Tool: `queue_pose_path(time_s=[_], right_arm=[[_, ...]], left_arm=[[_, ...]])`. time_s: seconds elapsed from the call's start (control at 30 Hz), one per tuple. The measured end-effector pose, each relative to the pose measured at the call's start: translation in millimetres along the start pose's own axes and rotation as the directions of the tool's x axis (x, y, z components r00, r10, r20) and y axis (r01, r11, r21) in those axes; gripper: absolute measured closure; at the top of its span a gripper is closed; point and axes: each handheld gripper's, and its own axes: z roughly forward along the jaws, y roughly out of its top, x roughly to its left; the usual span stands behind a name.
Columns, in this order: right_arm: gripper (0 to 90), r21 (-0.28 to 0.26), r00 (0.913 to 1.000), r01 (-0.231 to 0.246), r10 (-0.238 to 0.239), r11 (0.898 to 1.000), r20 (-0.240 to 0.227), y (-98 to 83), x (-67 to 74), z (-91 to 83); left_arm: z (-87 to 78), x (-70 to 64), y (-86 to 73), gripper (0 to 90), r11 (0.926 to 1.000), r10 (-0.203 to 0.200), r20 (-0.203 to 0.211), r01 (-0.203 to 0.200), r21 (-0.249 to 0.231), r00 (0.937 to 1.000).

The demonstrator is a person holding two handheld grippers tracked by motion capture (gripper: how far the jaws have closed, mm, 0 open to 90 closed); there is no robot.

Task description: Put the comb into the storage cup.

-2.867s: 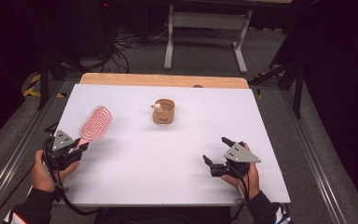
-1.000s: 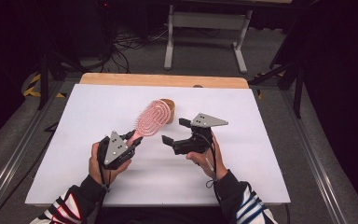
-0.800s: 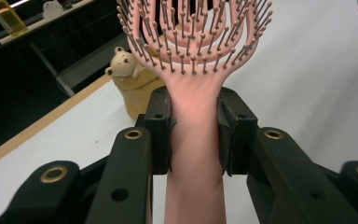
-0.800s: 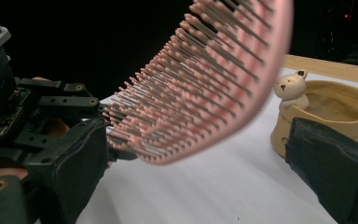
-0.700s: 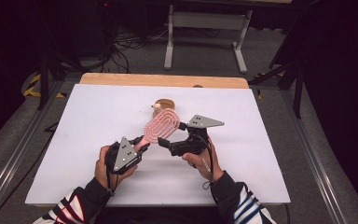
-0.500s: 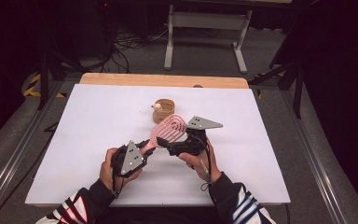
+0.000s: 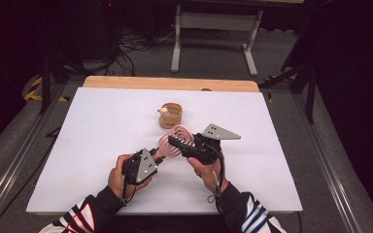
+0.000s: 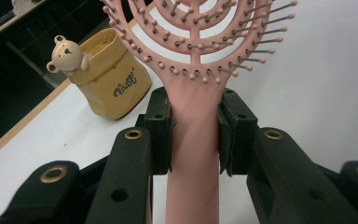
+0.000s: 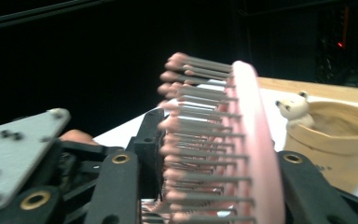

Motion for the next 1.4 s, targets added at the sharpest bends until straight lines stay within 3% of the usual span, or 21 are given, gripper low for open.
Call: queue_pose_path(time_s=[0.1, 0.27, 0.37, 0.47, 0.57, 0.8, 0.93, 1.07, 1.2, 1.4], right_arm=[[61.7, -0.003, 0.9994, 0.032, -0.032, 0.999, -0.013, 0.5, 8.0, -0.8], [62.4, -0.006, 0.9940, 0.107, -0.106, 0.994, 0.027, 4.5, 17.2, -4.3], [62.6, -0.010, 0.9903, 0.135, -0.134, 0.991, 0.037, 8.5, 18.2, -9.8], [62.7, -0.011, 0.9856, 0.160, -0.159, 0.987, 0.058, 11.5, 16.6, -13.6], [62.7, 0.001, 0.9801, 0.182, -0.182, 0.983, 0.079, 12.8, 14.9, -16.3], [62.8, -0.005, 0.9746, 0.201, -0.200, 0.979, 0.102, 16.2, 11.3, -26.5], [62.8, -0.014, 0.9712, 0.210, -0.207, 0.978, 0.118, 18.6, 9.2, -32.8], [62.8, -0.022, 0.9707, 0.206, -0.201, 0.978, 0.131, 20.4, 4.9, -38.2], [62.9, -0.027, 0.9672, 0.214, -0.207, 0.977, 0.147, 21.6, 2.7, -42.3], [62.9, -0.031, 0.9637, 0.218, -0.210, 0.975, 0.165, 22.6, -0.7, -47.9]], left_arm=[[1.2, 0.9, 0.2, 69.9, 0.9999, 0.013, 0.003, -0.013, 0.002, 0.9999], [4.9, 1.4, 5.0, 68.7, 1.0000, 0.005, 0.002, -0.005, -0.008, 1.0000], [4.7, 0.6, 7.9, 61.2, 0.9999, 0.013, 0.002, -0.013, -0.010, 0.9999], [4.0, 4.5, 7.2, 57.2, 0.9994, -0.007, 0.056, 0.009, -0.034, 0.9984], [1.9, 6.4, 6.8, 52.7, 0.9991, -0.007, 0.062, 0.009, -0.041, 0.9981], [-5.3, 11.7, 4.6, 38.3, 0.9982, -0.021, 0.070, 0.024, -0.055, 0.9973], [-11.7, 17.6, 0.3, 30.9, 0.9950, -0.033, 0.095, 0.041, -0.090, 0.9949], [-18.3, 26.0, -5.0, 22.2, 0.9935, -0.041, 0.105, 0.051, -0.102, 0.9936], [-26.0, 38.0, -15.1, 17.4, 0.9893, -0.075, 0.123, 0.089, -0.115, 0.9895], [-37.1, 52.5, -29.3, 10.5, 0.9877, -0.087, 0.136, 0.104, -0.117, 0.9868]])
